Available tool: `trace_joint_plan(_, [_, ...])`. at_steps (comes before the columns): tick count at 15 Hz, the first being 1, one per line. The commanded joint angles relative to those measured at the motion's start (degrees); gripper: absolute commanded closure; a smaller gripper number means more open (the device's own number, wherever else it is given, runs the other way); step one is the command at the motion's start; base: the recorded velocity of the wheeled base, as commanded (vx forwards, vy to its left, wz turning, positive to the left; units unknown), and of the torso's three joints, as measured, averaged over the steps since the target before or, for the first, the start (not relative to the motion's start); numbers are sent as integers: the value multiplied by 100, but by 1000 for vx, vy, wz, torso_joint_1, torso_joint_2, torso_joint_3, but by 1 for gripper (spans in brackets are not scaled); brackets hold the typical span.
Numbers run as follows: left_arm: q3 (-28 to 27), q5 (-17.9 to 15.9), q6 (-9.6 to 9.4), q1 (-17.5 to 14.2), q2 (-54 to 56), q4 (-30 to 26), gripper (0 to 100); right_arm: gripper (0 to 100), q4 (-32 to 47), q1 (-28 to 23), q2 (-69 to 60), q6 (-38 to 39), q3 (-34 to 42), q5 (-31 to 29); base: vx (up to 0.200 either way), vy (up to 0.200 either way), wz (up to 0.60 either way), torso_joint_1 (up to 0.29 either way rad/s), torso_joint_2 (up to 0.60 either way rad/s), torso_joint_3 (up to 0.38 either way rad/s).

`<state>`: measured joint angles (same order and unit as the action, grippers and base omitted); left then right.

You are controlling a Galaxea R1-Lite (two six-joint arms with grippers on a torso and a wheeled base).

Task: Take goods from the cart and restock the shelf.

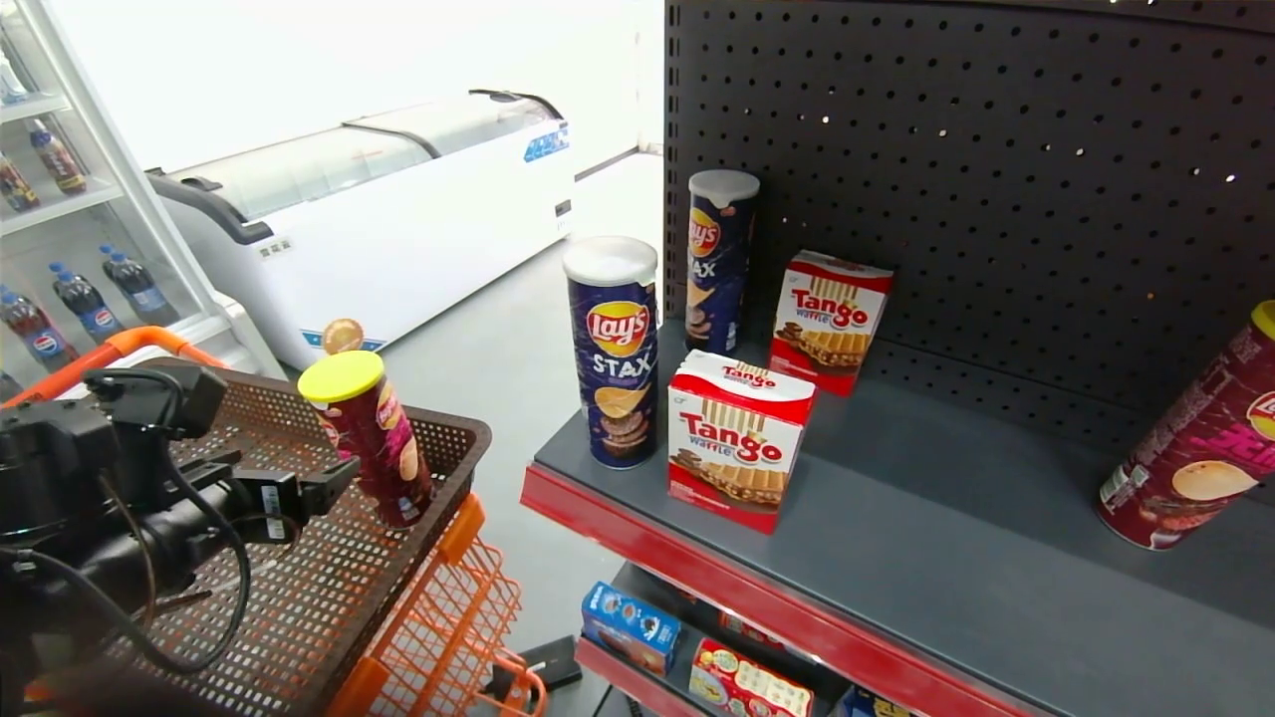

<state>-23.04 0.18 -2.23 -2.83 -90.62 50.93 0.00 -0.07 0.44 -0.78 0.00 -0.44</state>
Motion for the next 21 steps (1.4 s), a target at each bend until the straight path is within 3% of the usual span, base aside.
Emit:
trace_joint_plan(1, [-157,-1,12,72,-834,312,0,0,0,-1,9,-1,0,0,0,0,0,0,0,0])
trace_joint_plan(6, [-649,8,56,151,-1695,725,0,0,0,-1,9,-1,0,0,0,0,0,0,0,0])
trace_joint_plan(9, [-1089,-1,206,133,-2144,1015,0,0,0,-1,9,-1,0,0,0,0,0,0,0,0])
trace_joint_plan(13, [-1317,-1,197,151,-2478,1393,0,0,0,-1,9,-1,0,0,0,0,0,0,0,0])
trace_joint_plan(14, [-1379,-9,170,142,-2513,1384,100,0,0,-1,9,-1,0,0,0,0,0,0,0,0])
trace_joint_plan(17, [-1475,-9,91,142,-2521,1411,100,0,0,-1,9,-1,0,0,0,0,0,0,0,0])
trace_joint_plan(18, [-1528,-18,-111,125,-2513,1428,100,0,0,-1,9,-1,0,0,0,0,0,0,0,0])
trace_joint_plan(21, [-1563,-18,-234,125,-2469,1490,100,0,0,-1,9,-1,0,0,0,0,0,0,0,0])
